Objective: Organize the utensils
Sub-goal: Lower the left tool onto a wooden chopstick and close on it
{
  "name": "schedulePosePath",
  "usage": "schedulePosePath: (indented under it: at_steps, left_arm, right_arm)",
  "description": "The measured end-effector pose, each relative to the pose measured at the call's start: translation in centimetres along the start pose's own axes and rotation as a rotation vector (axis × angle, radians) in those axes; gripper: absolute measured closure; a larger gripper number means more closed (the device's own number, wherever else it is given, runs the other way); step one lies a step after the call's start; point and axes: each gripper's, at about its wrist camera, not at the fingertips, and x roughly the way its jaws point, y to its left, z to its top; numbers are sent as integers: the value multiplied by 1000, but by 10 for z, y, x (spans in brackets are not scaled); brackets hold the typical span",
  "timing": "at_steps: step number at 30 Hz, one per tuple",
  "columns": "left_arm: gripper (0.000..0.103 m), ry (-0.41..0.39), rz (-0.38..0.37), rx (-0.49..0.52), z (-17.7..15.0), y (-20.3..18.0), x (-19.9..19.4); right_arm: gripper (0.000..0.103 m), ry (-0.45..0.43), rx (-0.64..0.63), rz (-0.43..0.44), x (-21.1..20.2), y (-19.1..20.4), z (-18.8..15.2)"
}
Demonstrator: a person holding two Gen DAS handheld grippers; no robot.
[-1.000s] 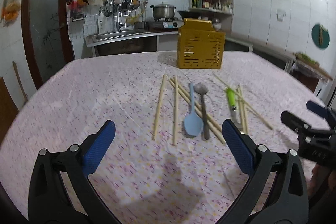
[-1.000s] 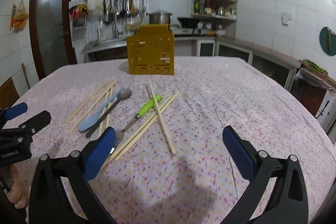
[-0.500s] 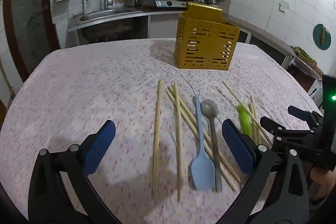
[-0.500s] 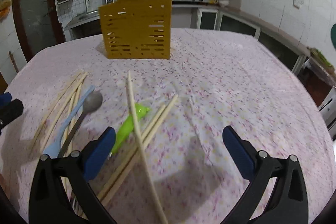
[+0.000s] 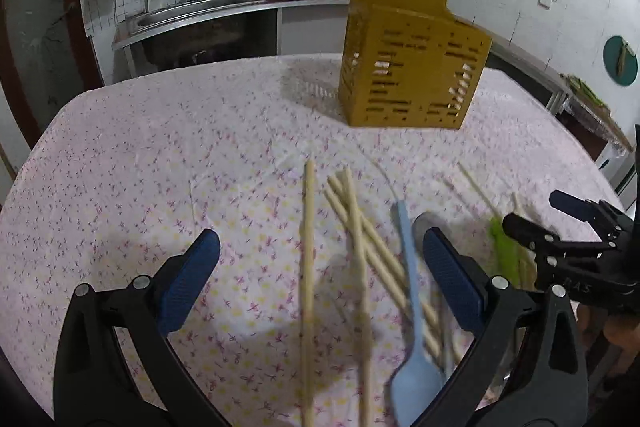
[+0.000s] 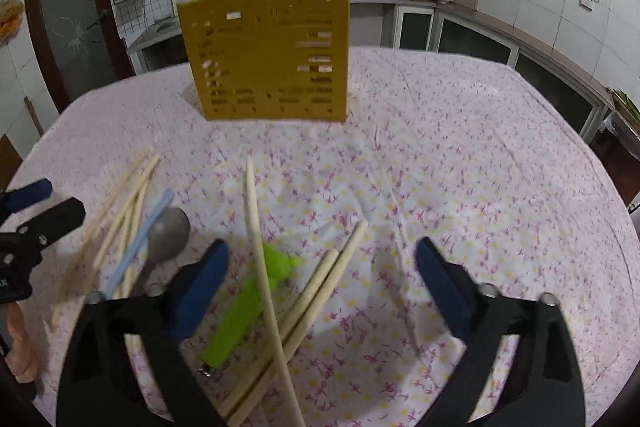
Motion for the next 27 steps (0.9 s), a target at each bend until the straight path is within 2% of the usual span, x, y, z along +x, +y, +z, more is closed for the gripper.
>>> schedulePosePath:
  at_steps: [3,6,9,12,14,18,25,27]
  left_arm:
    - [5,-1,24,12,-2,2,4]
    - [6,17,28,5,0,4,7]
    - [18,32,35,21,3,5,12]
    - [24,54,16,9,4,8,15]
    - [34,66,17,4,6,11,17]
    - [46,106,15,2,10,11,25]
    - [60,226,-31,2,13,5,52]
    - [63,232,-27,-2,12,7,55]
  right_arm:
    - [26,25,-11,12,6,3,-3]
    - [38,17,-36,-1,7,7,1]
    - [42,10,-66,-13,8,12,8]
    - [52,21,-76,7,13,13,13]
    - [57,38,-65,36,17,13,17]
    - [70,38,-34,59,20,9,19]
    - [75,77,3,108,31,6,33]
    - [75,98,10,107,36,6,34]
